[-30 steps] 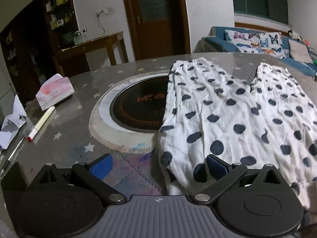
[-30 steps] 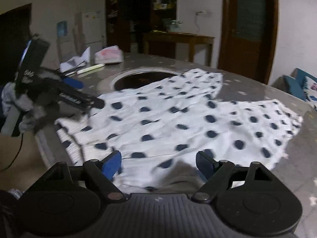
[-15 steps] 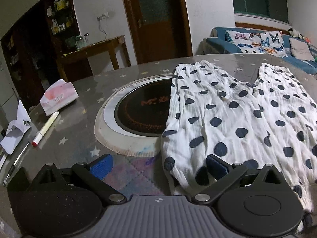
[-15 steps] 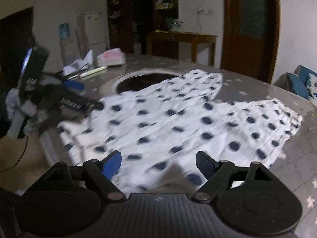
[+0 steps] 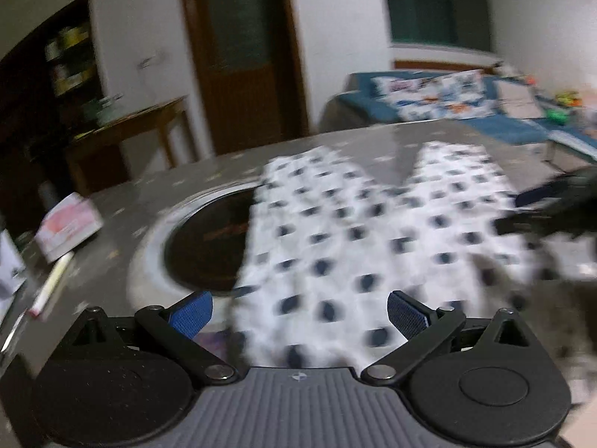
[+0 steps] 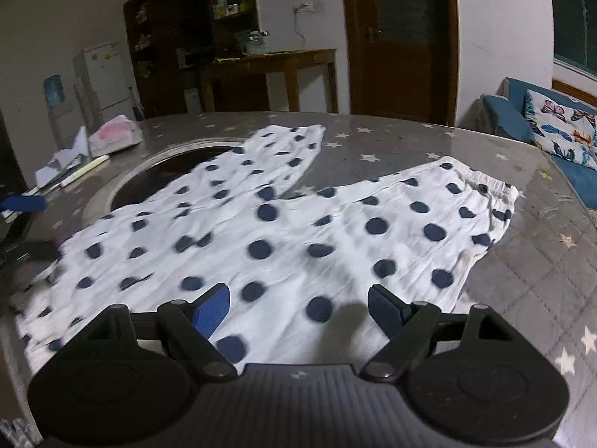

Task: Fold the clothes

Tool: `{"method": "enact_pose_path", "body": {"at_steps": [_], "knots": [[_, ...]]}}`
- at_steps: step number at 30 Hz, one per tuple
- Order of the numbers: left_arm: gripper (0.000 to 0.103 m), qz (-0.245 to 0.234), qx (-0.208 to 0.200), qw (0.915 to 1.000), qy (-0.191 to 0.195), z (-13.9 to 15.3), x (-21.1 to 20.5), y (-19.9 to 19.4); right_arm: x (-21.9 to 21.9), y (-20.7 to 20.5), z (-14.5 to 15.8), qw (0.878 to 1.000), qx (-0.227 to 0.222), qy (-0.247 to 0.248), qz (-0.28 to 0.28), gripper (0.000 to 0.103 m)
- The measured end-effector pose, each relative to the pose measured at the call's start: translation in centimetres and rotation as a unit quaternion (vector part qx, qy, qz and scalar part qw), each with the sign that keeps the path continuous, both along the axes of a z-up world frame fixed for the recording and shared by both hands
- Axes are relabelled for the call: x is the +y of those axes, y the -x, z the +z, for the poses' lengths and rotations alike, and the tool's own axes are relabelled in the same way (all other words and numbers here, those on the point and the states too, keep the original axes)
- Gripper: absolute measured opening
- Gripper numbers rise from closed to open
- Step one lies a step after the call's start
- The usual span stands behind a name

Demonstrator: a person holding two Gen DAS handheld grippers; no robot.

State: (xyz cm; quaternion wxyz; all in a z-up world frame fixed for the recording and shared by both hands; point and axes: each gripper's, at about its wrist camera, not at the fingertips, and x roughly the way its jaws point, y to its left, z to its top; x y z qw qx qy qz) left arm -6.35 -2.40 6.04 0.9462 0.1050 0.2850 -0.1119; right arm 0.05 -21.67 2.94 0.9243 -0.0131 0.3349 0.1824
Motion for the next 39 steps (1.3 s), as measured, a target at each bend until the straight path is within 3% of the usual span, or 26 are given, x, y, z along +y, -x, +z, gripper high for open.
{"method": "enact_pose_path", "body": {"at_steps": [4,8,12,15,21,23,29,31,39], "knots": [[0.102,-0.076,-0.002,0.9969,0.02,0.9,-2.5,1.8,-1.0,-0.9,-1.0,0.999,0.013,0.013,-0.027,0.083],[0.101,-0.165,0.006,0.9856,0.034,0.7,-5.4,3.8,-2.3,-0.9,-0.9,0.999,0.012,0.01,-0.05,0.081],[0.1,-0.227,0.004,0.9738,0.014,-0.3,-8.0,5.3,-3.7,-1.5,-0.3,0.997,0.01,0.005,-0.077,0.077],[0.092,-0.253,0.013,0.9673,0.001,-1.2,-9.6,5.8,-5.1,-2.5,-0.1,0.995,0.012,0.003,-0.098,0.073],[0.068,-0.247,0.042,0.9678,-0.018,-3.5,-10.9,4.9,-7.7,-5.3,0.0,0.99,0.021,0.003,-0.142,0.063],[0.05,-0.243,0.055,0.9682,-0.018,-4.0,-10.7,4.5,-8.5,-6.5,-0.2,0.988,0.025,0.0,-0.154,0.058],[0.019,-0.247,0.067,0.9667,0.004,-3.7,-9.8,3.5,-10.4,-10.5,-0.5,0.98,0.033,-0.014,-0.196,0.047],[0.014,-0.248,0.071,0.966,0.016,-3.3,-9.5,3.3,-10.7,-11.8,-0.8,0.978,0.035,-0.011,-0.206,0.044],[0.013,-0.247,0.079,0.9643,0.053,-2.0,-8.3,2.7,-11.5,-15.4,-1.8,0.972,0.039,-0.004,-0.232,0.033]]}}
